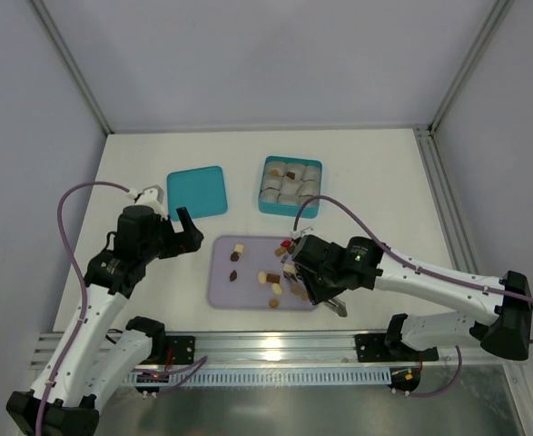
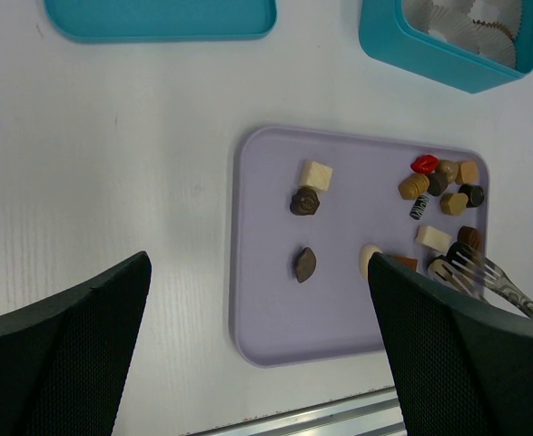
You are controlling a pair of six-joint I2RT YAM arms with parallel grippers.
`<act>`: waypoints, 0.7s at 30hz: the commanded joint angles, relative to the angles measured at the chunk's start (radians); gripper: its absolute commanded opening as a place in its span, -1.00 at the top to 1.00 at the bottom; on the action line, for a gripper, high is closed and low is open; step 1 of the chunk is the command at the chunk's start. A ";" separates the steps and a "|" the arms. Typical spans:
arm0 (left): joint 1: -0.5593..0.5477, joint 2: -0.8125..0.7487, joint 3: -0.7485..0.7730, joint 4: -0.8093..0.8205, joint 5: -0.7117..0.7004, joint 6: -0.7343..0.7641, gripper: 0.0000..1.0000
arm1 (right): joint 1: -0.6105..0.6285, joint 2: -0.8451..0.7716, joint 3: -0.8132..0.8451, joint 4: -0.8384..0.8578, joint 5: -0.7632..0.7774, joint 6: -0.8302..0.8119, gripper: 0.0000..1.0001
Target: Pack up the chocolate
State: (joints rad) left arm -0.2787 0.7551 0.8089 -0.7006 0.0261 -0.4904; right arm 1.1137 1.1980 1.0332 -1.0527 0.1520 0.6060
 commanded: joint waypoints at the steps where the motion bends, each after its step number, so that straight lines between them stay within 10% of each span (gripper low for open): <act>1: -0.004 -0.011 0.004 0.012 -0.011 -0.004 -0.99 | 0.008 0.005 -0.010 0.036 0.024 0.014 0.14; 21: -0.011 -0.020 0.004 0.010 -0.018 -0.005 -0.99 | 0.009 0.009 0.056 -0.009 0.055 -0.008 0.38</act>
State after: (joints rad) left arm -0.2871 0.7475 0.8089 -0.7010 0.0231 -0.4904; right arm 1.1164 1.2304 1.0176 -1.0409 0.1658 0.6041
